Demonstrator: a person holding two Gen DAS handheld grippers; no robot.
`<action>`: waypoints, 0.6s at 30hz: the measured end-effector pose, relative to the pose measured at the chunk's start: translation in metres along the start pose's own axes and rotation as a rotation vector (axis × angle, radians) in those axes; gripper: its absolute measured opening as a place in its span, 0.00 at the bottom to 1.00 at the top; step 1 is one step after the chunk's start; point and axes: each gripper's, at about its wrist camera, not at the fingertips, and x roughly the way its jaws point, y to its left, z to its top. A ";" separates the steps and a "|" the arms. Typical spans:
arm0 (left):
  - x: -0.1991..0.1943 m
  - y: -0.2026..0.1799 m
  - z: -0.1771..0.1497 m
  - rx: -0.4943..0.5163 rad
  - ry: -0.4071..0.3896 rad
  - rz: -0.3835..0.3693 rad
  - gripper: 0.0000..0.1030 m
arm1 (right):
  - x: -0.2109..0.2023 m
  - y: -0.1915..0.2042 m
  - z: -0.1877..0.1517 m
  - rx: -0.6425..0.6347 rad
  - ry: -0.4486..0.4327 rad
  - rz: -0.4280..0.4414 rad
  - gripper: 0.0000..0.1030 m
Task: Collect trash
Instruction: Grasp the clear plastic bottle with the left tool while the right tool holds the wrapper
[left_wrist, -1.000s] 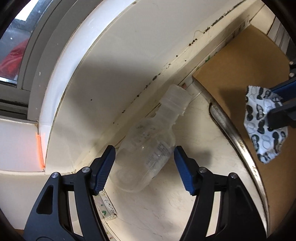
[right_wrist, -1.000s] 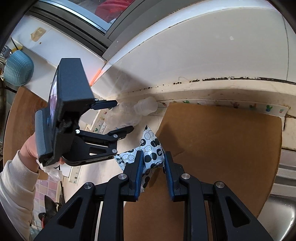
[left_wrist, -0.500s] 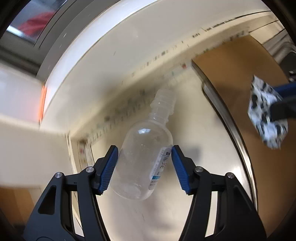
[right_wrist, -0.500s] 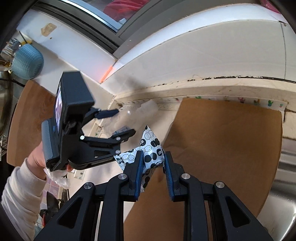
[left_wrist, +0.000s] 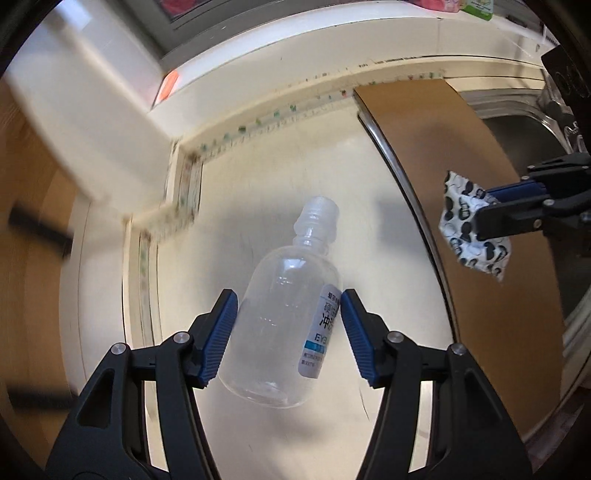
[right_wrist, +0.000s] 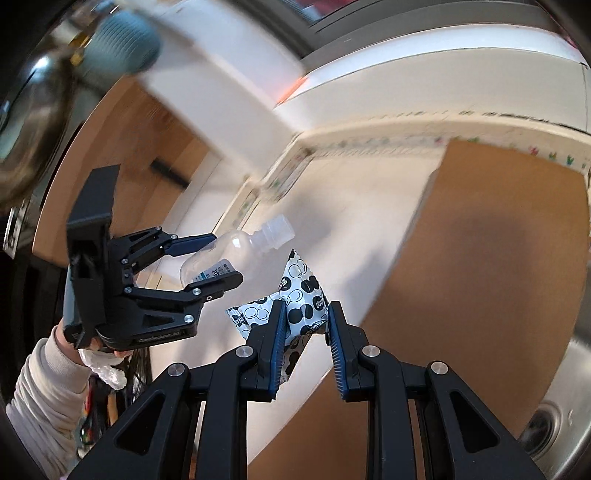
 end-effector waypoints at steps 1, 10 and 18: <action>0.000 -0.007 -0.015 -0.008 -0.001 -0.004 0.53 | 0.001 0.013 -0.009 -0.020 0.010 -0.007 0.21; -0.012 -0.034 -0.131 -0.093 0.069 -0.067 0.53 | 0.010 0.081 -0.082 -0.076 0.109 0.004 0.21; -0.014 -0.053 -0.208 -0.178 0.136 -0.125 0.51 | 0.011 0.124 -0.137 -0.114 0.168 0.033 0.21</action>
